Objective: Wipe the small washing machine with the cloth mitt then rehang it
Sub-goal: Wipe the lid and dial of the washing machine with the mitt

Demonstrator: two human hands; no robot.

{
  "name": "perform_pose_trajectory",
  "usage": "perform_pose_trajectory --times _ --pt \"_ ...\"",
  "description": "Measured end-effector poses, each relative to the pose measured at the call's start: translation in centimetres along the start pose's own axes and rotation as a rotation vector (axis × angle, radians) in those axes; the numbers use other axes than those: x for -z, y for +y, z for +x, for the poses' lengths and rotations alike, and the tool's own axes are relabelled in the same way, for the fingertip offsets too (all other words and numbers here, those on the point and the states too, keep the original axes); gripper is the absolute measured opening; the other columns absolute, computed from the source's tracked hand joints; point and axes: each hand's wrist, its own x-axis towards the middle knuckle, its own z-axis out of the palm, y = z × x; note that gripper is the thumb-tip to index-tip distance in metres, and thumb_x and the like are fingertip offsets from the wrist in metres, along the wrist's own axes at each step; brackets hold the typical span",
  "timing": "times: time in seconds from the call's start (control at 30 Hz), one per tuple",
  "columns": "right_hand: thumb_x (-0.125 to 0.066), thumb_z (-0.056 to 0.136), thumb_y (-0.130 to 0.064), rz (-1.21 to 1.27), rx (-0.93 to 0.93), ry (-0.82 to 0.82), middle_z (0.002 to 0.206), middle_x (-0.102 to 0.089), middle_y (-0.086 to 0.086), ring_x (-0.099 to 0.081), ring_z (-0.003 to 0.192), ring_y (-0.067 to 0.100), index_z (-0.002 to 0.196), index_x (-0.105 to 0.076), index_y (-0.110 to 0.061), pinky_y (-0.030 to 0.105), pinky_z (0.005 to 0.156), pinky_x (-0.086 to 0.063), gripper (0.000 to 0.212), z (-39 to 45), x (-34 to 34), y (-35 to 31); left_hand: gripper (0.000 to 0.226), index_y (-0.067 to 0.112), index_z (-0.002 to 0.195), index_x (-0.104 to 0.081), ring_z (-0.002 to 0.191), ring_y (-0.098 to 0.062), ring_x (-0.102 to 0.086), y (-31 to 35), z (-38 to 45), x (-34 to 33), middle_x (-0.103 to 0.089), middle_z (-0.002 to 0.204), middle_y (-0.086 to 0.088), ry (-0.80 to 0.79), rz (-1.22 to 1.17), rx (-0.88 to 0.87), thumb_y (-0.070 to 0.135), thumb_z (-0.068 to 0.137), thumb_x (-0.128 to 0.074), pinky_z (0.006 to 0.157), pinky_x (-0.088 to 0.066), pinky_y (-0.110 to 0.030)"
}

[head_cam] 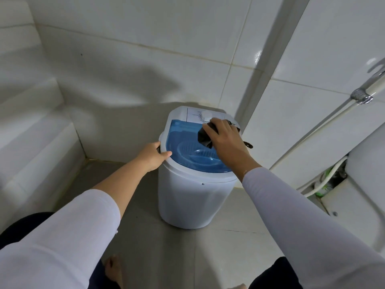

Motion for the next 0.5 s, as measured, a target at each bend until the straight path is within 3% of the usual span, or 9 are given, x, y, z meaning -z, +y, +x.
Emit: perform_pose_trajectory --times 0.17,0.33,0.4,0.5 --pt "-0.077 0.071 -0.004 0.039 0.101 -0.083 0.121 -0.061 0.016 -0.061 0.108 0.035 0.111 -0.064 -0.006 0.045 0.093 -0.051 0.043 -0.5 -1.8 -1.2 0.053 0.014 0.141 -0.039 0.125 -0.026 -0.049 -0.4 -0.2 0.4 -0.048 0.141 -0.006 -0.001 -0.008 -0.033 0.025 0.092 -0.056 0.094 -0.040 -0.030" --pt "-0.074 0.074 -0.003 0.140 0.212 -0.172 0.111 -0.067 0.014 -0.063 0.101 0.033 0.104 -0.069 -0.006 0.043 0.087 -0.053 0.031 0.3 -1.8 -0.7 0.055 0.015 0.142 -0.039 0.128 -0.026 -0.046 -0.5 -0.3 0.4 -0.047 0.143 -0.006 0.012 -0.036 -0.043 0.026 0.092 -0.057 0.093 -0.037 -0.027" --pt "-0.069 0.078 -0.002 0.220 0.206 -0.223 0.114 -0.067 0.012 -0.061 0.105 0.032 0.107 -0.069 -0.006 0.042 0.092 -0.052 0.029 0.5 -1.3 -0.7 0.055 0.014 0.142 -0.038 0.129 -0.026 -0.046 -0.5 -0.4 0.5 -0.046 0.143 -0.006 0.011 -0.035 -0.050 0.026 0.092 -0.057 0.096 -0.037 -0.029" --pt "-0.063 0.083 -0.005 0.305 0.147 -0.322 0.124 -0.063 0.007 -0.054 0.114 0.026 0.115 -0.066 -0.009 0.026 0.099 -0.039 0.032 0.8 -0.6 -0.5 0.055 0.015 0.142 -0.038 0.129 -0.027 -0.046 -0.5 -0.5 0.6 -0.047 0.143 -0.006 0.011 -0.017 -0.052 0.027 0.092 -0.056 0.098 -0.038 -0.032"
